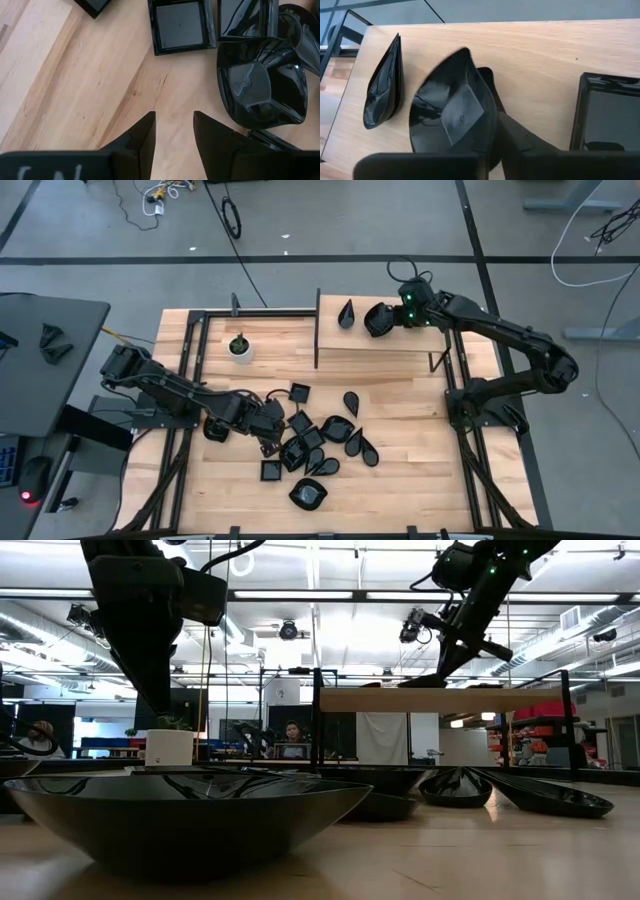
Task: Pick & Place Mini shaped plates
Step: Stack the leaf-shaped plate on top of the leaf-shaped plate on the shelf, then stack the drop-shaped plate on top of the drop-shaped plate on the shelf
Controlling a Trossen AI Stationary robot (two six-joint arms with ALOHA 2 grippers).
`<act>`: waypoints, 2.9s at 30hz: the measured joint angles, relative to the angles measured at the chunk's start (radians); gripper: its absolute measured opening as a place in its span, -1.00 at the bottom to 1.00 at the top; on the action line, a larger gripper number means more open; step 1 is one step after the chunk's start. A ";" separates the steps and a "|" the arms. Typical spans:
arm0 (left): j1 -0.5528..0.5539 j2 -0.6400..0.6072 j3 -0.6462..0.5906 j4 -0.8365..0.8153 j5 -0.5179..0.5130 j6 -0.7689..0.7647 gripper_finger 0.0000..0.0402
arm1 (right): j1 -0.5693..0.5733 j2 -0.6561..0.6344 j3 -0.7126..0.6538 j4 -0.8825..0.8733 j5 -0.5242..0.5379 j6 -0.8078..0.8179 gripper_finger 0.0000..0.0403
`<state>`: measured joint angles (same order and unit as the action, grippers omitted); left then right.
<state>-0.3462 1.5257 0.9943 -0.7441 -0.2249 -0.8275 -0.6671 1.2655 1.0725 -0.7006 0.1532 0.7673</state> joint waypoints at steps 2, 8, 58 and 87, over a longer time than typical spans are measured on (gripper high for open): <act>0.000 0.000 0.000 0.000 0.000 0.001 -0.31 | 0.000 0.000 0.000 -0.006 0.000 -0.007 -0.76; 0.001 0.000 0.000 -0.002 0.000 0.001 -0.31 | 0.000 -0.035 0.000 -0.011 0.003 -0.068 -0.48; 0.046 -0.056 0.000 0.127 0.360 -0.156 -0.31 | 0.997 -0.070 -0.305 0.456 0.010 0.343 -0.59; -0.016 -0.344 0.000 -0.119 0.103 -0.119 -0.31 | 0.801 0.418 -0.170 0.223 -0.046 0.622 -0.99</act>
<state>-0.3621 1.1812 0.9943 -0.8630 -0.1220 -0.9466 0.1341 1.6836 0.9029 -0.4774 0.1067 1.3889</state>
